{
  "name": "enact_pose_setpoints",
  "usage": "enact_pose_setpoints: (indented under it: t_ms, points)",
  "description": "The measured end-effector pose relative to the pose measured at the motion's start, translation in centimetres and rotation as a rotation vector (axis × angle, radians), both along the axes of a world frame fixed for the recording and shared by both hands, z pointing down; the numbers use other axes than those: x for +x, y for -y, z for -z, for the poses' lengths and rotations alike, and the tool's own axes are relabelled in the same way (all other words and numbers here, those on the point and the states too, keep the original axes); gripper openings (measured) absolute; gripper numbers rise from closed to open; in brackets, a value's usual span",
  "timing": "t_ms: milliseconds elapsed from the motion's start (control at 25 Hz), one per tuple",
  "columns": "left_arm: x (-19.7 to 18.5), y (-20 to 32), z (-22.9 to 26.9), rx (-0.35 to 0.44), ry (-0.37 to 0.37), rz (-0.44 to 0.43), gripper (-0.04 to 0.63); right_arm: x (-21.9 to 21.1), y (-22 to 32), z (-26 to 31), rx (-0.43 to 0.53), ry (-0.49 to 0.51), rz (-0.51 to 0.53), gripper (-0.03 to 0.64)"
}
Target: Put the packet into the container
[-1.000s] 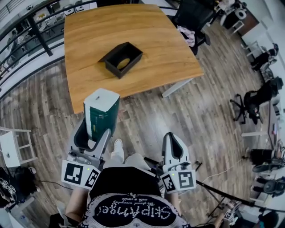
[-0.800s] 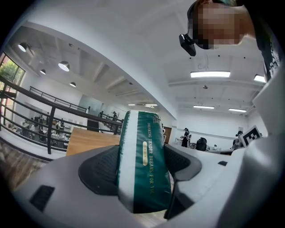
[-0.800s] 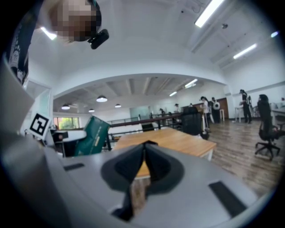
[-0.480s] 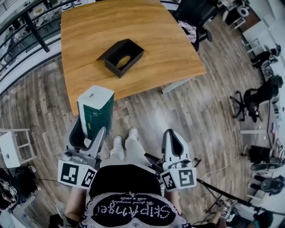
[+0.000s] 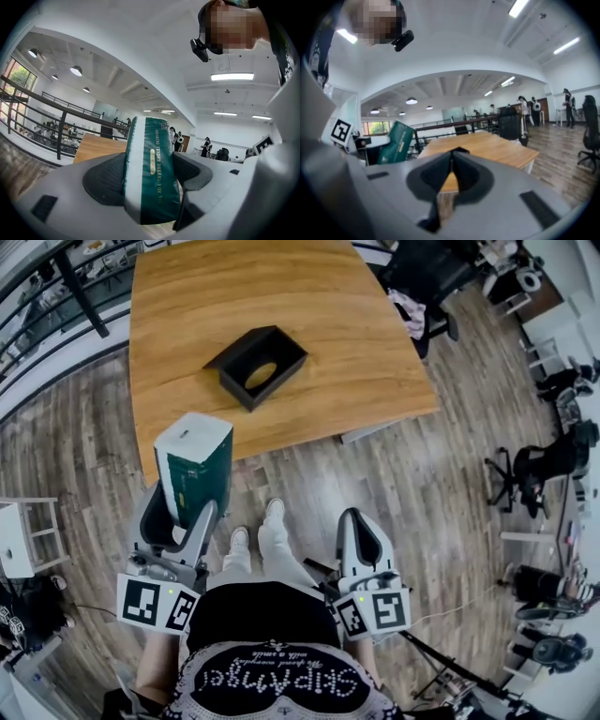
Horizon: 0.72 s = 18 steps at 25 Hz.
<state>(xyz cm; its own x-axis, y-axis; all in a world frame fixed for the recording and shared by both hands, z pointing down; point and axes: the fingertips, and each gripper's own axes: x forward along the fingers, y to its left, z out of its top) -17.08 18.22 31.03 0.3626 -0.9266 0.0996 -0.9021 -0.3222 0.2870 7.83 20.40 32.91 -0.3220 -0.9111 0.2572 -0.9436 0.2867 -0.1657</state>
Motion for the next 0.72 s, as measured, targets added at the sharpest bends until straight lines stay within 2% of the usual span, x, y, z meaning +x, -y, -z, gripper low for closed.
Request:
enact_pose_setpoints:
  t_ms: [320,720]
  points:
    - [2.6,4.5,1.1,0.029,0.0,0.066,0.339,2.3,6.1,0.3,0.019,0.01,0.075,0.04]
    - [5.3,7.4,2.0,0.067,0.019,0.143,0.339,5.4,10.8,0.4,0.045,0.049,0.137,0.04]
